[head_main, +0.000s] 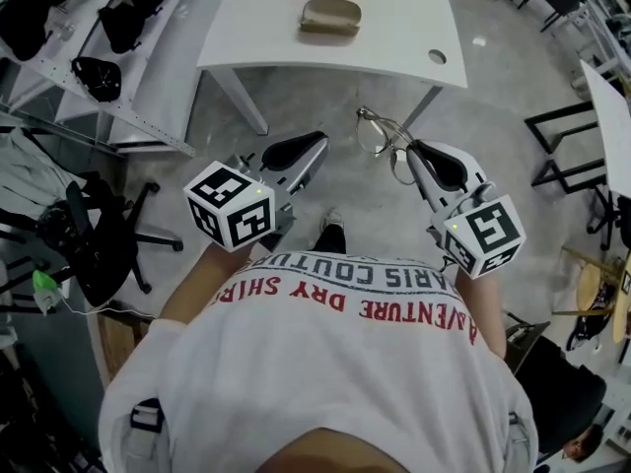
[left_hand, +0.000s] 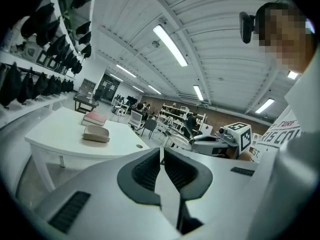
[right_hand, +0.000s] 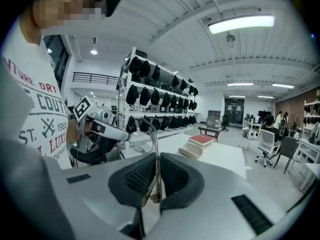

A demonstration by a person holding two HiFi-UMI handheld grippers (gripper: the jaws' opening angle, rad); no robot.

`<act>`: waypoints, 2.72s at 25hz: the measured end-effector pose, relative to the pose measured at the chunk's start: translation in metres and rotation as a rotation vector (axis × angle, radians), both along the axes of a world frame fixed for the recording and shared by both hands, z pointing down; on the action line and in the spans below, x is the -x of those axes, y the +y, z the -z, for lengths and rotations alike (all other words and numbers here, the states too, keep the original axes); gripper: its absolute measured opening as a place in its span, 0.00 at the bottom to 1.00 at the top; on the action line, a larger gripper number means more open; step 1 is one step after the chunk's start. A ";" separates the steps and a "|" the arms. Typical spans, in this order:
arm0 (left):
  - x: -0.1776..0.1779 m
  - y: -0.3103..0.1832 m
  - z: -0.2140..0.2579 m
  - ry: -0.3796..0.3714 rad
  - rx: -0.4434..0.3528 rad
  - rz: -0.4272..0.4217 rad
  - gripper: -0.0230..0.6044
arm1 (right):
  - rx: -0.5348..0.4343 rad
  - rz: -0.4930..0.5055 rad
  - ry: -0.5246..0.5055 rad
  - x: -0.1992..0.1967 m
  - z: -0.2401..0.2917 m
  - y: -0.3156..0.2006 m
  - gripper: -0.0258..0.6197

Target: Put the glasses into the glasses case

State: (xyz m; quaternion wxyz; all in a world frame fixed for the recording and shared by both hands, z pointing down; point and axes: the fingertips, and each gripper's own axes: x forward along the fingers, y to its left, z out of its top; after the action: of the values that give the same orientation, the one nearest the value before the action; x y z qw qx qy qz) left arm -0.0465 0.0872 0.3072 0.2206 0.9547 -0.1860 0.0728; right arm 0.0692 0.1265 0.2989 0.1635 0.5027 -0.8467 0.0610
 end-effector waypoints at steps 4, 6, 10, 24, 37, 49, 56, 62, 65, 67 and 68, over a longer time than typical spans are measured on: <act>-0.015 -0.054 -0.009 -0.014 0.030 0.015 0.11 | 0.024 -0.002 -0.016 -0.017 -0.006 -0.053 0.10; -0.023 -0.078 -0.012 -0.017 0.042 0.018 0.11 | 0.033 0.001 -0.022 -0.025 -0.009 -0.077 0.10; -0.037 -0.117 -0.016 -0.023 0.046 0.021 0.11 | 0.042 -0.003 -0.029 -0.040 -0.015 -0.116 0.10; -0.052 -0.168 -0.012 -0.034 0.002 0.040 0.11 | 0.004 0.002 -0.034 -0.056 -0.016 -0.169 0.10; -0.060 -0.215 -0.020 -0.046 0.024 0.089 0.11 | 0.024 0.067 -0.032 -0.062 -0.022 -0.228 0.10; -0.069 -0.289 -0.040 -0.055 0.085 0.157 0.11 | 0.083 0.144 -0.029 -0.071 -0.039 -0.314 0.10; -0.069 -0.322 -0.050 -0.062 0.109 0.203 0.11 | 0.119 0.190 -0.016 -0.071 -0.054 -0.354 0.10; -0.066 -0.344 -0.062 -0.061 0.135 0.246 0.11 | 0.155 0.243 0.003 -0.065 -0.070 -0.383 0.10; -0.063 -0.353 -0.065 -0.061 0.145 0.269 0.11 | 0.160 0.271 0.029 -0.060 -0.074 -0.395 0.10; -0.058 -0.359 -0.067 -0.060 0.152 0.284 0.11 | 0.161 0.289 0.027 -0.056 -0.073 -0.402 0.10; -0.056 -0.362 -0.068 -0.060 0.155 0.292 0.11 | 0.160 0.298 0.022 -0.053 -0.072 -0.405 0.10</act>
State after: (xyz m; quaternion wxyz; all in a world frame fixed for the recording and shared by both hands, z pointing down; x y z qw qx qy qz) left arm 0.0090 -0.2750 0.3754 0.2964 0.8950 -0.3229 0.0825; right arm 0.1227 -0.2786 0.3707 0.2196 0.3575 -0.9025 0.0978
